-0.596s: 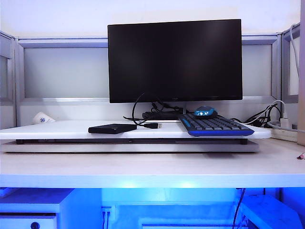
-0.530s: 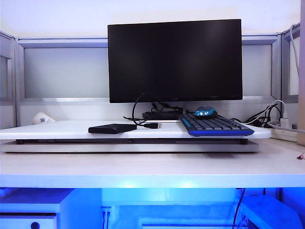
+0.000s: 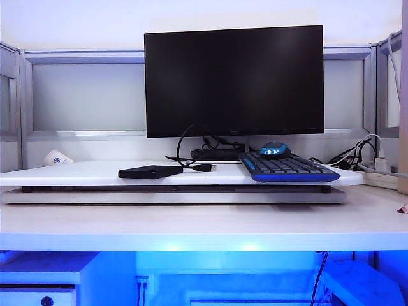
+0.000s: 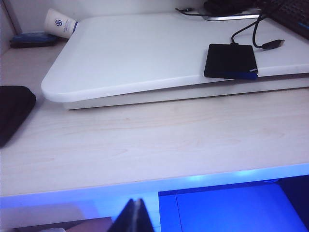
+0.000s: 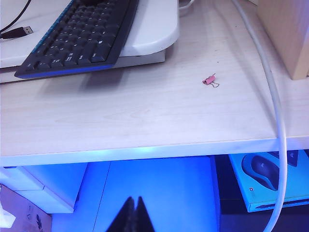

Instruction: Unplug the data cable of the portable hard drive.

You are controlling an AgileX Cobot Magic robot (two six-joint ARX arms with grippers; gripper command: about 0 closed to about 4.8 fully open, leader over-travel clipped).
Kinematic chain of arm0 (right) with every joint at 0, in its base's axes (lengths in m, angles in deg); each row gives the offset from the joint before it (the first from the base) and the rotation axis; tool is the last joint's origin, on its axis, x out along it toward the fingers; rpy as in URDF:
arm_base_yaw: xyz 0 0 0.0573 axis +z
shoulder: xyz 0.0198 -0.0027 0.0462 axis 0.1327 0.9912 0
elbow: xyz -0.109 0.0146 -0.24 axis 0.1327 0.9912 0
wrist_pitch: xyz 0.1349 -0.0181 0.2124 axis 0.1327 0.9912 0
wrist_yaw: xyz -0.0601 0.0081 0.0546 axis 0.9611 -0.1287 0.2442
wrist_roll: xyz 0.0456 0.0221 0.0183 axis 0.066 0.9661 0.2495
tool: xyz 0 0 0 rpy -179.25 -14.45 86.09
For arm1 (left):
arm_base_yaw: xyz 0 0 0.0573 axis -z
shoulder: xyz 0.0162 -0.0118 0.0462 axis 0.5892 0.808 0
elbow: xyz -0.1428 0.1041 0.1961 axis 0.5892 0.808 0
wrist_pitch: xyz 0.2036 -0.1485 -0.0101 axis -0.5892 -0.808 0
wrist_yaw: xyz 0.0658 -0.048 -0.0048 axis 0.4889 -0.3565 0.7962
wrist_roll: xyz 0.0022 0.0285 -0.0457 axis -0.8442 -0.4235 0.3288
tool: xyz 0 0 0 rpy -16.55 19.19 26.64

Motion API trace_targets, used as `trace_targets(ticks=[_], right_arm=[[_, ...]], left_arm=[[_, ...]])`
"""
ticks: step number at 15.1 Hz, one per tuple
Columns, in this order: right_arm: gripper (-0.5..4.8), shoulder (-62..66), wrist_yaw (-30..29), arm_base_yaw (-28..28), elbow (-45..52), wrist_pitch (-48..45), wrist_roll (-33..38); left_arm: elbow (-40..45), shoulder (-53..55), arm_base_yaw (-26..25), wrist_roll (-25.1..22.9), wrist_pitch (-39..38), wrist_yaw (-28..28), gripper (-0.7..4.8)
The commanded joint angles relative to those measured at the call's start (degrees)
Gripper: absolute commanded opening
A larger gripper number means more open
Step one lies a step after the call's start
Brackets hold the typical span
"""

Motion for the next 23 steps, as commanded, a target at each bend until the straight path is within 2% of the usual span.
trace_targets(ticks=[1, 3, 5, 6, 7, 8, 10, 11, 13, 14, 21, 23], right_arm=[[-0.05, -0.20, 0.00, 0.02, 0.00, -0.57, 0.13], [-0.05, -0.20, -0.04, 0.02, 0.00, -0.72, 0.13], [-0.05, -0.20, -0.87, 0.04, -0.07, -4.00, 0.15], [-0.04, -0.20, -2.14, 0.07, -0.07, -7.69, 0.17], [0.03, -0.20, -2.89, 0.07, -0.07, -8.85, 0.17], [0.65, -0.20, -4.61, 0.07, -0.07, -11.17, 0.31], [1.58, -0.20, -5.68, 0.09, -0.07, -13.55, 3.74], [1.85, -0.20, -6.82, 0.09, -0.26, -14.58, 4.92], [2.06, -0.20, -6.84, 0.09, -0.35, -14.78, 4.98], [3.47, -0.20, -7.06, 0.09, -0.42, -18.60, 13.29], [3.63, -0.20, -8.07, 0.09, -7.34, -20.33, 13.46], [3.75, -0.20, -8.09, 0.09, -8.33, -20.37, 13.46]], left_arm=[[0.09, 0.02, -0.07, 0.00, -1.16, 0.22, -0.06], [0.09, 0.02, -0.07, 0.00, -1.14, 0.22, -0.06], [0.09, 0.02, -0.04, 0.87, 2.25, -1.29, -0.05], [0.09, 0.02, -0.04, 3.37, 7.63, -4.70, -0.03], [0.09, 0.02, -0.04, 4.28, 9.18, -5.73, 0.02], [0.07, 0.02, -0.04, 6.56, 11.58, -7.56, 0.62], [0.04, 0.02, -0.04, 9.57, 12.81, -11.43, 2.43], [0.02, 0.02, -0.04, 13.77, 13.57, -15.02, 2.87], [-0.02, 0.02, -0.02, 17.03, 16.04, -15.87, 2.88], [-1.79, 0.02, 0.00, 24.65, 21.77, -18.60, 4.79], [-9.60, 3.32, -0.04, 39.45, 22.10, -20.44, 4.79], [-12.07, 8.15, -0.04, 41.11, 24.26, -22.69, 4.79]])
